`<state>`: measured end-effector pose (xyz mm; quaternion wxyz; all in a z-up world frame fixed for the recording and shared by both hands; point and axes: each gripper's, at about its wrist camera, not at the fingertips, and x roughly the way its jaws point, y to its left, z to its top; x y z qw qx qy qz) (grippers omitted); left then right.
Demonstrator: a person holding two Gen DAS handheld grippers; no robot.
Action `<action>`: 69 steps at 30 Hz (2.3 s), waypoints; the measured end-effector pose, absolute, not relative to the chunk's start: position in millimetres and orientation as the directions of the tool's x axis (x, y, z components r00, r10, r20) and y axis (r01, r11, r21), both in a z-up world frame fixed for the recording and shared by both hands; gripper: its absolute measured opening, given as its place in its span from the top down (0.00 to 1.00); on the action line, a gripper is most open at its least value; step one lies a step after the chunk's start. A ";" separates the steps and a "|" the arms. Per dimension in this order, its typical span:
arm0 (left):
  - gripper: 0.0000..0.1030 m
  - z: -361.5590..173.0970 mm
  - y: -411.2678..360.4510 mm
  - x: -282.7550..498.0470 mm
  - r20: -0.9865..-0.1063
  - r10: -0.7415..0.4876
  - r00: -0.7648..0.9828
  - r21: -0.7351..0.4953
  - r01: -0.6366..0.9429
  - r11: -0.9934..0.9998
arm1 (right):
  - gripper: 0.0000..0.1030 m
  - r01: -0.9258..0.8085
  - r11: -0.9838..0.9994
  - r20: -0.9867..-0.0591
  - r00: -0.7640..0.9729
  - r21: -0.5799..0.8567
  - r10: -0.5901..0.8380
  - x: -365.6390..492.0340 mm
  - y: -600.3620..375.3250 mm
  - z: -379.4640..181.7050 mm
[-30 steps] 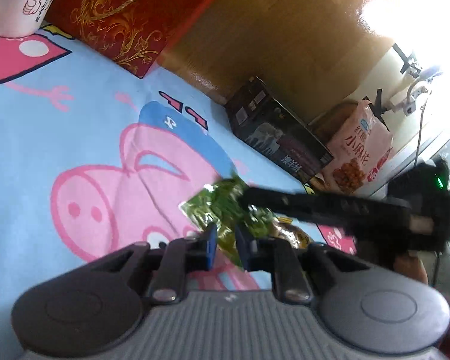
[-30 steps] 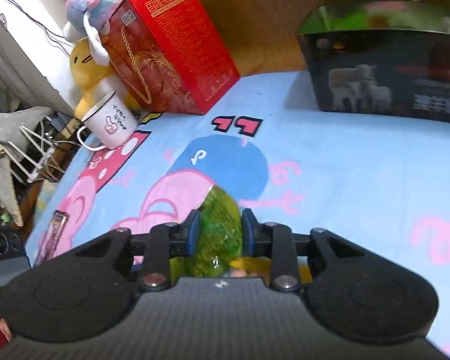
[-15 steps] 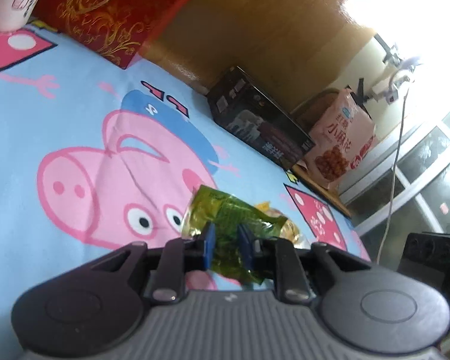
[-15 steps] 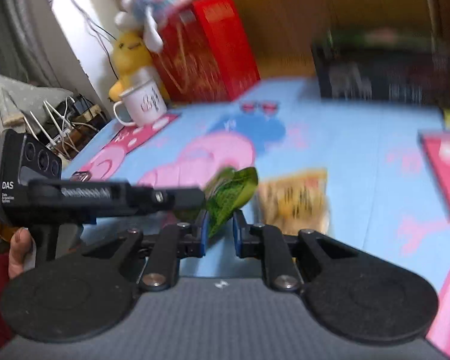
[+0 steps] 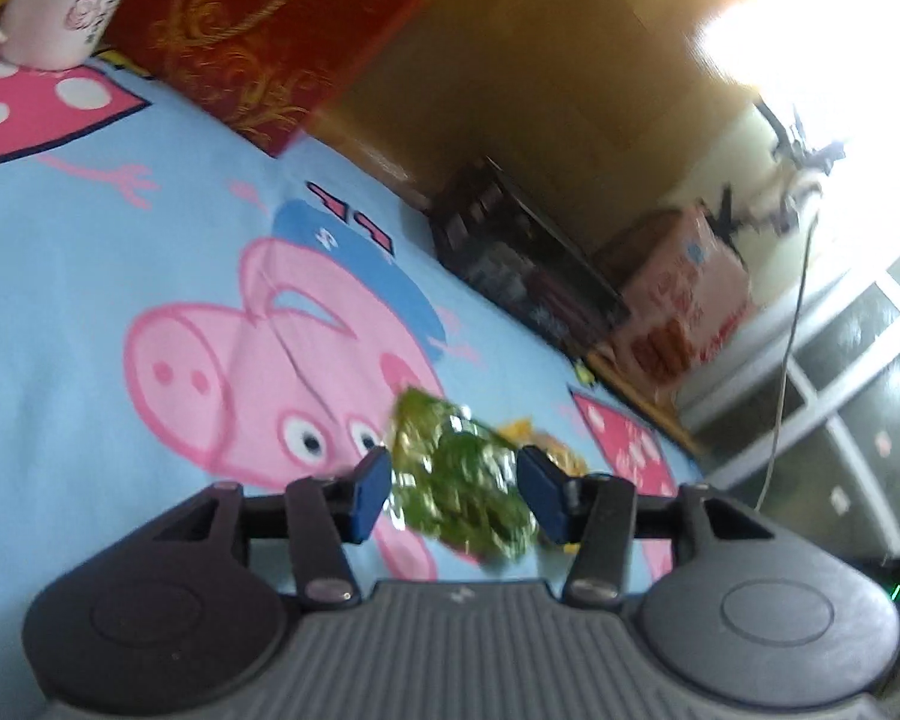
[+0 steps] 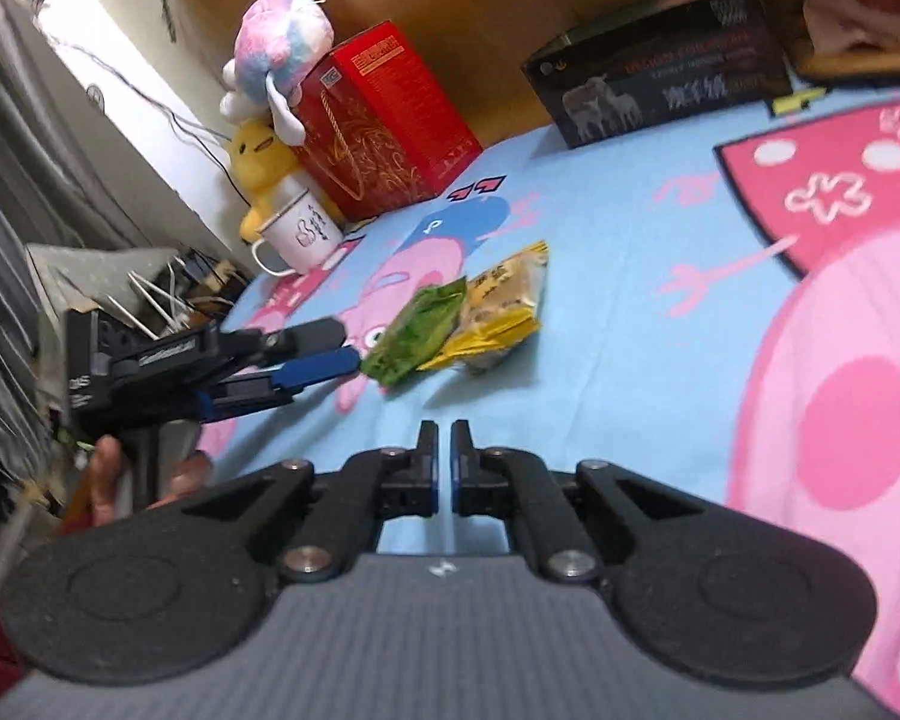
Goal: Organize snacks
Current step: 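Grasp the green seaweed bag with the left gripper and lift it, then carry the green seaweed bag over the dark tin and release it, then grasp the yellow peanut bag with the left gripper and lift it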
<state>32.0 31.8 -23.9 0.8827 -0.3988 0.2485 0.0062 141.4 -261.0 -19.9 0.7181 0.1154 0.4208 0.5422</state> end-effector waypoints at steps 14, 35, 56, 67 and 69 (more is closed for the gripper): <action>0.56 -33.4 39.8 40.8 -0.412 -0.218 0.885 -0.714 -0.164 0.681 | 0.86 -0.607 0.427 -0.478 0.087 0.670 0.874 158.1 -175.3 -33.7; 0.56 9.7 -16.6 82.9 -0.277 -0.457 0.845 -0.809 0.051 0.585 | 0.90 -0.266 0.081 -0.081 0.011 0.960 0.997 196.7 -281.9 -25.4; 0.54 45.9 -2.4 356.8 -0.478 -0.273 0.835 -0.587 -0.072 0.806 | 0.55 -0.568 0.637 -0.400 0.496 0.522 0.770 392.7 -229.2 49.6; 0.46 39.9 8.2 216.3 -0.448 -0.289 0.846 -0.588 -0.035 0.808 | 0.52 -0.629 0.479 -0.381 0.297 0.612 0.876 290.9 -275.5 13.6; 0.46 22.6 4.9 188.0 -0.500 -0.287 0.817 -0.589 -0.077 0.805 | 0.52 -0.639 0.451 -0.409 0.226 0.623 0.884 262.3 -265.8 1.4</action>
